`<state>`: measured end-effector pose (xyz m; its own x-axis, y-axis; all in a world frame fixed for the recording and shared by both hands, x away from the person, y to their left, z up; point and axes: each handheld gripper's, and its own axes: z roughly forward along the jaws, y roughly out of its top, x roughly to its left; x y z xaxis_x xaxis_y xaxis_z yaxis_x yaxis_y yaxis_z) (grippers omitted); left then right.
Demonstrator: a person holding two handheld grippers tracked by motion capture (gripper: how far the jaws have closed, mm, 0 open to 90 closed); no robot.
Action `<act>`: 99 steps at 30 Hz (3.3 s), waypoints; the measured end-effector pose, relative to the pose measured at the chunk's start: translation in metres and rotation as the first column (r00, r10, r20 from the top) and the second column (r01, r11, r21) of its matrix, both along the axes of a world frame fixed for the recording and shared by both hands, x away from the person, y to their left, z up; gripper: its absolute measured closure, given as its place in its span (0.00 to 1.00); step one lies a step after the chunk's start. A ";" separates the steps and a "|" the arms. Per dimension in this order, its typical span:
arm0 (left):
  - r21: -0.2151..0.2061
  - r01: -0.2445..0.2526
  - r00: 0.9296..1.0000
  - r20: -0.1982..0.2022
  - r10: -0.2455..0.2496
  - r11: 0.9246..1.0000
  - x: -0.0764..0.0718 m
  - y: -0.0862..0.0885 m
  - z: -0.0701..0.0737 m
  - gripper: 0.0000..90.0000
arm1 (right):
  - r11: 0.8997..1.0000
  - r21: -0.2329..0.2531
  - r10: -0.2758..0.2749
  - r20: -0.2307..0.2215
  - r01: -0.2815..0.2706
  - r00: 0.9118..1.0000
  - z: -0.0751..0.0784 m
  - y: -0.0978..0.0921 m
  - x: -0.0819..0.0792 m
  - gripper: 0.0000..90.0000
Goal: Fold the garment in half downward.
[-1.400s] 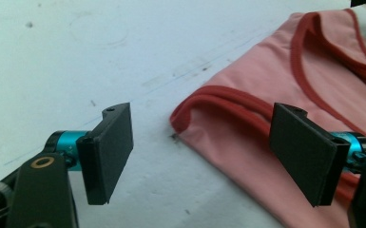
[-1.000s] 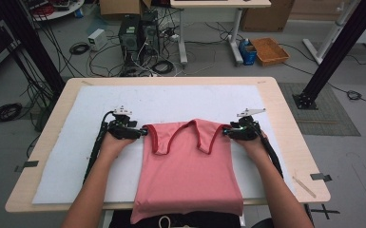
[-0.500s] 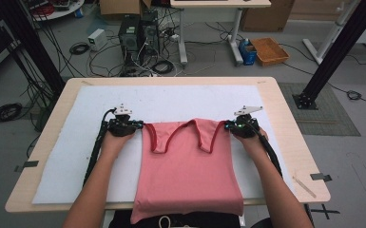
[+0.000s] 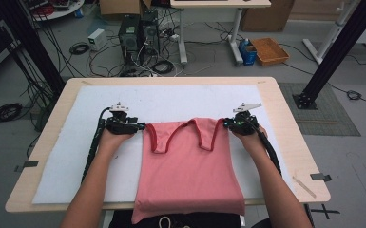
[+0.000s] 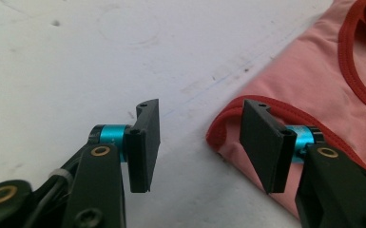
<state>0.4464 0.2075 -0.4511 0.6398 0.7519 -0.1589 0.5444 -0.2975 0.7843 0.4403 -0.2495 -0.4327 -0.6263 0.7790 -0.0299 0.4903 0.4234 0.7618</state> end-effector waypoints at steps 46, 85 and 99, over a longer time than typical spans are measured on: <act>-0.069 0.020 0.987 0.162 -0.008 0.997 0.039 -0.008 0.066 0.93 | 0.997 0.062 -0.047 0.087 0.041 0.995 0.054 -0.003 0.040 0.91; -0.165 0.201 0.956 0.250 -0.156 0.966 -0.057 0.017 0.048 0.92 | 0.978 0.140 0.128 0.190 -0.156 0.973 0.051 -0.017 -0.063 0.91; -0.130 0.251 0.948 0.235 -0.216 0.959 -0.110 0.022 0.032 0.93 | 0.969 0.144 0.173 0.190 -0.202 0.967 0.026 -0.032 -0.124 0.91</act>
<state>0.3360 0.2296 -0.4188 0.8263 0.5541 -0.1007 0.2865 -0.2597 0.9222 0.3160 -0.2812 -0.4070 -0.7576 0.6518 -0.0354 0.2676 0.3595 0.8940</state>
